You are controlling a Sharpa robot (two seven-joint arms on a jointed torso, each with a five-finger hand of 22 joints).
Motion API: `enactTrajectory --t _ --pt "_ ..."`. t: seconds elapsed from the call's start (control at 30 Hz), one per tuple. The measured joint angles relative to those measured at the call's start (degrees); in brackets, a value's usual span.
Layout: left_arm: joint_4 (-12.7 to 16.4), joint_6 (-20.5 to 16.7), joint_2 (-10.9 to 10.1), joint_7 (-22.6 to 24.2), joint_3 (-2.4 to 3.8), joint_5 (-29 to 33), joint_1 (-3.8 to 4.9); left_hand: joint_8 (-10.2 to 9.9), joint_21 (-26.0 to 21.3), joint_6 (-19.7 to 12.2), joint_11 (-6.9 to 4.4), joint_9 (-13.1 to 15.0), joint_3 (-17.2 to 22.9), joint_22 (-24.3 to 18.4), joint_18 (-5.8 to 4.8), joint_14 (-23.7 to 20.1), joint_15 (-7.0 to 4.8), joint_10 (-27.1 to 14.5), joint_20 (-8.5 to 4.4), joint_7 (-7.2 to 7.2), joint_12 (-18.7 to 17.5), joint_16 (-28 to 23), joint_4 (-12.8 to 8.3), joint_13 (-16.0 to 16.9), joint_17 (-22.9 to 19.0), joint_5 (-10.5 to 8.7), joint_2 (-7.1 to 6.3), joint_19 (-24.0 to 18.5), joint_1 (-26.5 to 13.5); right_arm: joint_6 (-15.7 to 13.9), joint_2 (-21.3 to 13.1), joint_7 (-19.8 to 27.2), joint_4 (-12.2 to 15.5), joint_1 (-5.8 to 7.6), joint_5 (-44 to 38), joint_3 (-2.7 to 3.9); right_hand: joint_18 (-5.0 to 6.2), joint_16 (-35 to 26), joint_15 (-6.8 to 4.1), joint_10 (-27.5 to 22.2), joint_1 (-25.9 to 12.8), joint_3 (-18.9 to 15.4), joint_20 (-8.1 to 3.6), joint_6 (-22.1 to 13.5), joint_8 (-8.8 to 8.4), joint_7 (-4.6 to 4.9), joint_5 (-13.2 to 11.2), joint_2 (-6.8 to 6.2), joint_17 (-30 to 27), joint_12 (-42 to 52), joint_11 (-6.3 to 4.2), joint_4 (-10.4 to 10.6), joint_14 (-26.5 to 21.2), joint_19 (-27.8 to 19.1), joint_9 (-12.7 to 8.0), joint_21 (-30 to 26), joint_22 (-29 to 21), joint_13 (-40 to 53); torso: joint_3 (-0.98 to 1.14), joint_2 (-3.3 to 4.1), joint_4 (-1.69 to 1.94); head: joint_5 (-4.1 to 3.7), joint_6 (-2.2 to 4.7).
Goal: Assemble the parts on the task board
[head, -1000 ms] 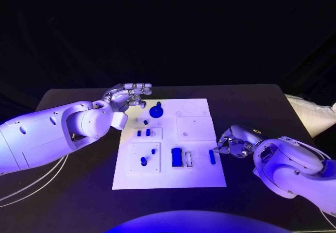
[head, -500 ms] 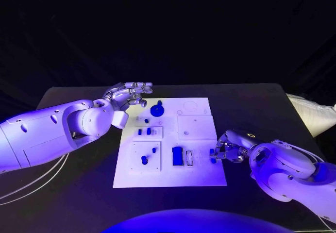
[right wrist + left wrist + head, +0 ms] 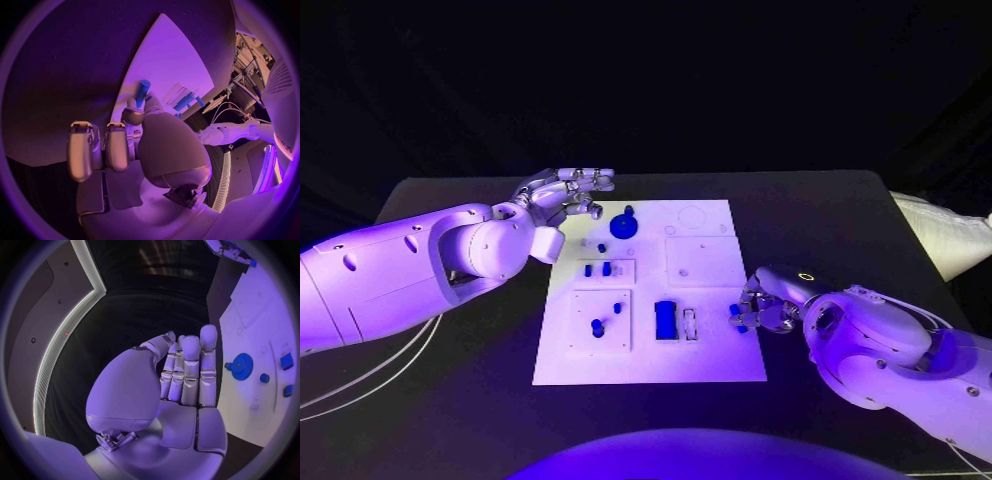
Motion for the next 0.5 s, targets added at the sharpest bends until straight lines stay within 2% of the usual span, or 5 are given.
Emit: enactTrajectory --t 0.03,0.13,0.2,0.33,0.5 --pt "0.0 0.0 0.0 0.0 0.00 -0.1 0.00 0.0 0.0 0.0 0.00 0.0 0.0 0.0 -0.01 0.0 0.00 0.0 0.00 0.00 0.0 0.0 0.0 0.0 0.0 0.00 0.00 0.0 0.0 0.2 0.1 0.0 -0.1 -0.03 -0.5 0.03 0.00 0.0 0.00 0.0 1.0 0.5 0.00 0.1 0.00 -0.11 -0.9 -0.03 0.0 -0.2 -0.03 -0.5 0.0 0.0 0.0 0.0 0.0 0.0 0.00 0.00 0.01 0.03 -0.01" --pt "0.0 0.0 0.0 0.0 0.00 -0.3 0.00 0.0 0.0 0.0 0.00 0.0 0.0 0.0 0.00 0.0 0.00 0.0 0.00 0.00 0.0 0.0 0.0 0.0 0.0 0.00 0.00 0.0 0.0 1.0 0.5 0.1 -0.1 -0.15 -2.2 0.11 0.00 0.0 0.00 -0.3 3.4 2.3 0.00 0.2 -0.31 -0.16 -6.4 -0.11 0.0 -0.7 -0.31 -2.3 0.0 0.0 0.1 0.0 0.0 -0.3 -0.01 -0.01 0.05 0.05 -0.01" --pt "0.0 0.0 0.0 0.0 0.00 -0.5 0.00 0.0 0.0 0.0 0.00 0.0 0.0 0.0 0.00 0.0 0.00 0.0 0.00 0.00 0.0 0.0 0.0 0.0 0.0 0.00 0.00 0.0 0.0 1.4 0.6 0.1 -0.1 -0.20 -3.2 0.15 0.00 0.0 0.00 -0.3 3.8 2.7 0.00 0.2 -0.34 -0.16 -7.5 -0.10 0.0 -0.7 -0.30 -2.8 0.0 0.0 0.2 0.0 0.0 -0.4 -0.01 0.00 0.04 0.13 -0.04" --pt "0.1 0.0 -0.1 0.0 0.00 -0.9 0.00 0.0 0.0 0.0 0.00 0.0 0.0 0.0 0.00 0.0 0.00 0.0 0.00 0.00 0.0 0.0 0.0 0.0 0.0 0.00 0.00 0.0 0.0 2.2 0.8 0.2 0.1 -0.27 -4.8 0.16 0.00 0.0 0.01 -0.3 4.6 3.5 0.00 0.2 -0.34 -0.16 -7.5 -0.10 0.1 -1.1 -0.30 -2.9 0.0 0.0 0.2 0.0 0.0 -0.4 -0.01 -0.01 0.01 0.20 -0.19" --pt "0.1 0.0 -0.1 0.0 0.00 -1.1 -0.01 0.0 0.0 0.0 0.00 0.0 0.0 0.0 0.00 0.0 0.00 0.0 0.00 0.00 0.0 0.0 0.0 0.0 0.0 0.00 0.00 0.0 0.0 3.1 1.0 0.2 0.4 -0.32 -6.3 0.16 0.00 -0.2 0.02 -0.6 7.0 6.7 0.00 0.5 -1.20 -0.30 -2.9 -0.20 0.0 -2.0 -0.32 -4.0 0.0 0.0 0.2 0.0 0.0 -0.9 0.00 -0.01 -0.02 0.21 -0.24"
